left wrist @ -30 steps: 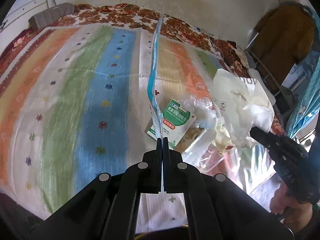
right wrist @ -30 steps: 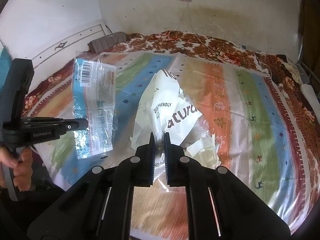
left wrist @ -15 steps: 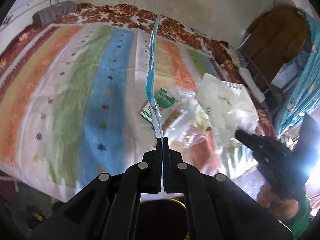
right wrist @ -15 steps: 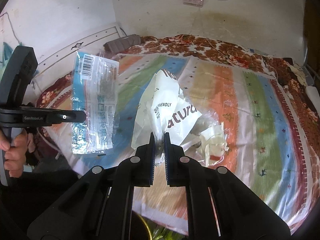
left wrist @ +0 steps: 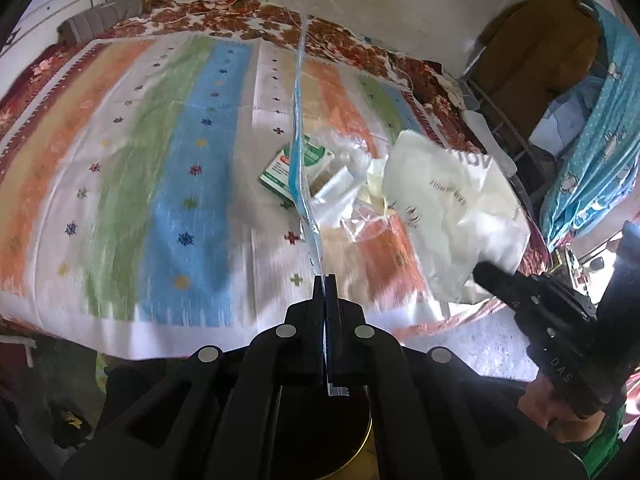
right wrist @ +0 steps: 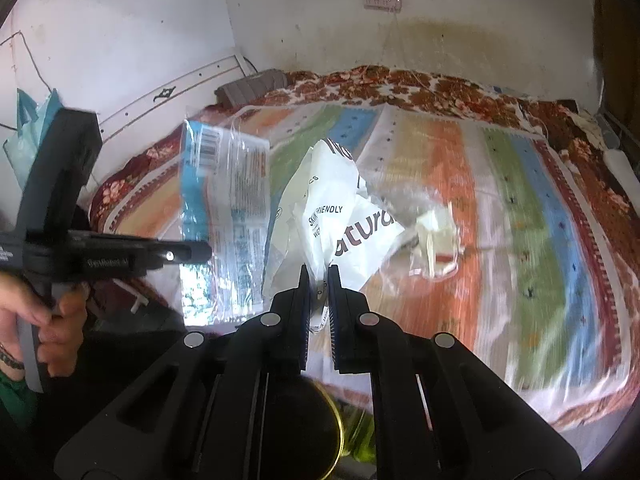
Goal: Collect trash
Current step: 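Carry the mask box and white bag toward the bin with both tools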
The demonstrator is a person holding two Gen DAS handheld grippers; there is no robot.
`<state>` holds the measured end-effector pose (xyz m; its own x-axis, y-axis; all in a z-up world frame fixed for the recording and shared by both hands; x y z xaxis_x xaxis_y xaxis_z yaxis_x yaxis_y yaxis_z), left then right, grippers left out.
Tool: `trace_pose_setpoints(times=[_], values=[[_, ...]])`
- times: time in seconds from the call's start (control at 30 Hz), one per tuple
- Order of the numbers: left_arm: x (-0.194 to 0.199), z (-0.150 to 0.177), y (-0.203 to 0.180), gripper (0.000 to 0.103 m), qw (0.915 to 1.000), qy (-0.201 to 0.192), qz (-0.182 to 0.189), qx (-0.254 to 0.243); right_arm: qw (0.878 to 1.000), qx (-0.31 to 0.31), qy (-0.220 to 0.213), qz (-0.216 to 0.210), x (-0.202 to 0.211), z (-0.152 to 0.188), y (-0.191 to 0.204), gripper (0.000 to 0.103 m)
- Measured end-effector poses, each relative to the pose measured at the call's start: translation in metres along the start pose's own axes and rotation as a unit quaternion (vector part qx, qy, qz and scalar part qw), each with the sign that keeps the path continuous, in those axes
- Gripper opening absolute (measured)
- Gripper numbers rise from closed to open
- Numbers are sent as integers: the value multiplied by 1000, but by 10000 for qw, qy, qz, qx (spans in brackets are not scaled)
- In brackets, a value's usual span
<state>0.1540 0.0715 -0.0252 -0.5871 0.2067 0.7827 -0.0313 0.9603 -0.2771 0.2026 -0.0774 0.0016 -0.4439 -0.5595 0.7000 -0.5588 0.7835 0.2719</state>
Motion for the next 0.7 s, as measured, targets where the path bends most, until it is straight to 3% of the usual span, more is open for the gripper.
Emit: trace_pose_setpoints(times=[0.2, 0.33, 0.7], values=[[6, 32, -1, 0, 9998, 110, -137, -27, 9999, 27, 153, -42, 8, 26, 4, 7], [-2, 58, 2, 0, 9990, 383, -208, 70, 9993, -98, 325, -130, 8, 43, 5, 7], [-13, 93, -4, 0, 9967, 736, -315, 142, 9969, -148, 765, -56, -3, 89, 8, 7]])
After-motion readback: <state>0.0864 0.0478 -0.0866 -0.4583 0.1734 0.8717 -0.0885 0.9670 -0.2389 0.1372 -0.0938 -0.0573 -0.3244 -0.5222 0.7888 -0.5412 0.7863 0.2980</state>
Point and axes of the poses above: each gripper's, at about its wrist camera, not at the fingertips, and x roughly against the way its jaws point, y to its left, z to its underside, the point moved 4 cm from there along -x, roughly the way its jaws point, and after that the axes turned 12 degrees about -x, right-handed, at the moved point
